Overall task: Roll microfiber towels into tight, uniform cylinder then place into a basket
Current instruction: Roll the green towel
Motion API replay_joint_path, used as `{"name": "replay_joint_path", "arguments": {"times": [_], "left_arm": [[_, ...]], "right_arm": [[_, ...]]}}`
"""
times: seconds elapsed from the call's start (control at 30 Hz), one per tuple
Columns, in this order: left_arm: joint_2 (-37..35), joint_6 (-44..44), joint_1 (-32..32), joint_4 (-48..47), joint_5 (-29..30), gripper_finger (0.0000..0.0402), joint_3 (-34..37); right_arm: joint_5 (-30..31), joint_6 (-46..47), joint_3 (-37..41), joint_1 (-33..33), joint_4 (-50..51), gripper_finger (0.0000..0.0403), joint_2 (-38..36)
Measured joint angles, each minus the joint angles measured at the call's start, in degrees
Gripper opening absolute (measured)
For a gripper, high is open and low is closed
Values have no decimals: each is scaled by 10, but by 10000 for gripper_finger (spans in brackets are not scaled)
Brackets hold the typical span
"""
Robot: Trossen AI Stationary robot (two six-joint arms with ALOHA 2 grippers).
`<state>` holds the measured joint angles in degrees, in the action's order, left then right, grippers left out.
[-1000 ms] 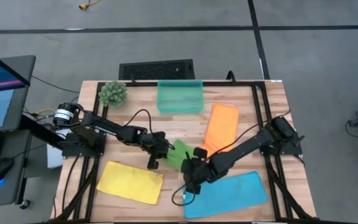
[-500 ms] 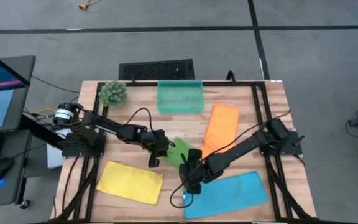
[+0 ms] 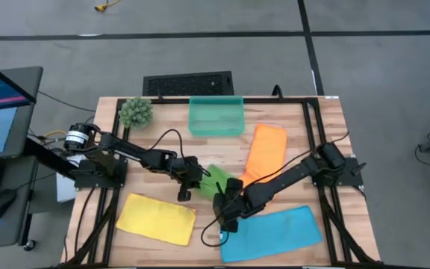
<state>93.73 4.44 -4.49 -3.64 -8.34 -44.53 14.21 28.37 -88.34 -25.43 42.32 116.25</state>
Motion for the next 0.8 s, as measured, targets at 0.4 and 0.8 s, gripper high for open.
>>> {"name": "replay_joint_path", "arguments": {"times": [0.4,0.8], "left_arm": [[0,4,0,0,0,0,0],[0,6,0,-5,-2,0,0]], "right_arm": [[24,-50,-13,17,14,258,13],[-19,-49,-4,33,-10,258,46]]}}
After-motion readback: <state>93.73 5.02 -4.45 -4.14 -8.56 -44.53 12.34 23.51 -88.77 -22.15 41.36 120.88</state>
